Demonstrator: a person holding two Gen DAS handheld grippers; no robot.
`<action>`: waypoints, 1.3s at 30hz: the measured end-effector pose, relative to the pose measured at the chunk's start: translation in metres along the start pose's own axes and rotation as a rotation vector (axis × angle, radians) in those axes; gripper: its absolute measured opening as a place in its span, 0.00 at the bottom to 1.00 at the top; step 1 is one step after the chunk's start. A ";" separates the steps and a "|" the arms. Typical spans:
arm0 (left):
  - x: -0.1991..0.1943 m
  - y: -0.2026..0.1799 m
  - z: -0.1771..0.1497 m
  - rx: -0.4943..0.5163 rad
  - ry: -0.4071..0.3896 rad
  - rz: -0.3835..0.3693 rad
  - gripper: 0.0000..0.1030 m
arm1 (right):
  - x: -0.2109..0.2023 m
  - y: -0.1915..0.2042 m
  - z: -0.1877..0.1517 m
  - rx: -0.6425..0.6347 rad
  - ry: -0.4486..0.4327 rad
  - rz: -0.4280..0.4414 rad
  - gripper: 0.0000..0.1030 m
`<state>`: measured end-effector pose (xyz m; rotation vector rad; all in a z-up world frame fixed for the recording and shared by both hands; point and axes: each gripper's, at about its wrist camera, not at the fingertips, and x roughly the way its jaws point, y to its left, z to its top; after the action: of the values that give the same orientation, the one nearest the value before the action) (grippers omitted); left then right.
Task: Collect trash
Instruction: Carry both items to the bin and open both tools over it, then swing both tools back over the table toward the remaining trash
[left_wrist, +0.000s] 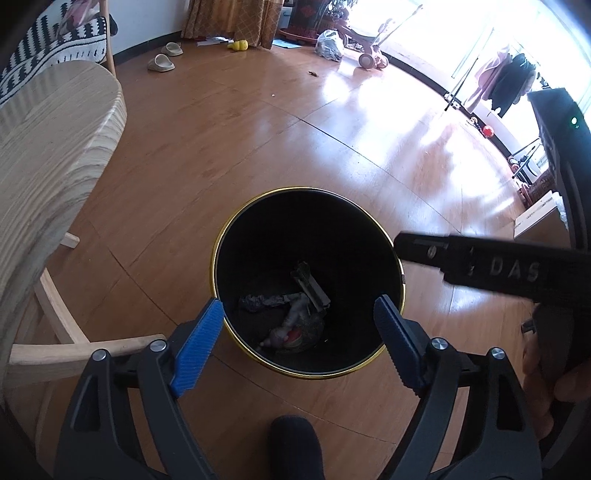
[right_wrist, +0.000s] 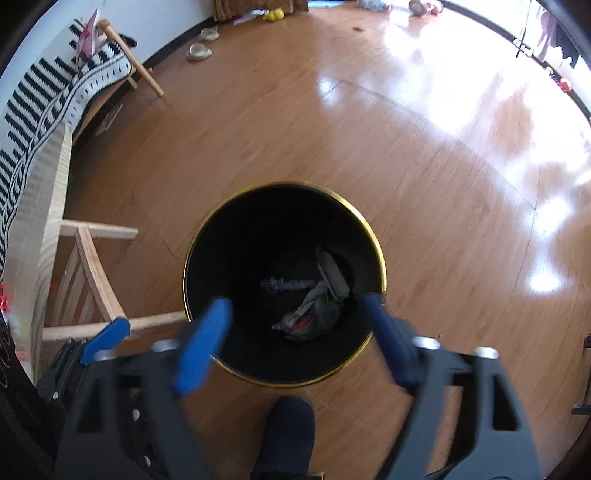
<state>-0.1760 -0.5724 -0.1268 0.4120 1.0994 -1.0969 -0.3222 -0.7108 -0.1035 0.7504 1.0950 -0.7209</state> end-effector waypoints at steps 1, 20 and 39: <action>-0.002 -0.001 0.000 0.001 -0.001 -0.001 0.83 | -0.002 0.000 0.001 0.007 -0.004 0.008 0.76; -0.162 0.074 -0.030 0.011 -0.193 0.081 0.92 | -0.086 0.133 0.004 -0.139 -0.196 0.134 0.82; -0.379 0.359 -0.184 -0.466 -0.382 0.554 0.92 | -0.087 0.477 -0.114 -0.726 -0.067 0.436 0.82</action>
<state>0.0297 -0.0852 0.0369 0.1105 0.7945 -0.3856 -0.0162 -0.3405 0.0290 0.3102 0.9878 0.0415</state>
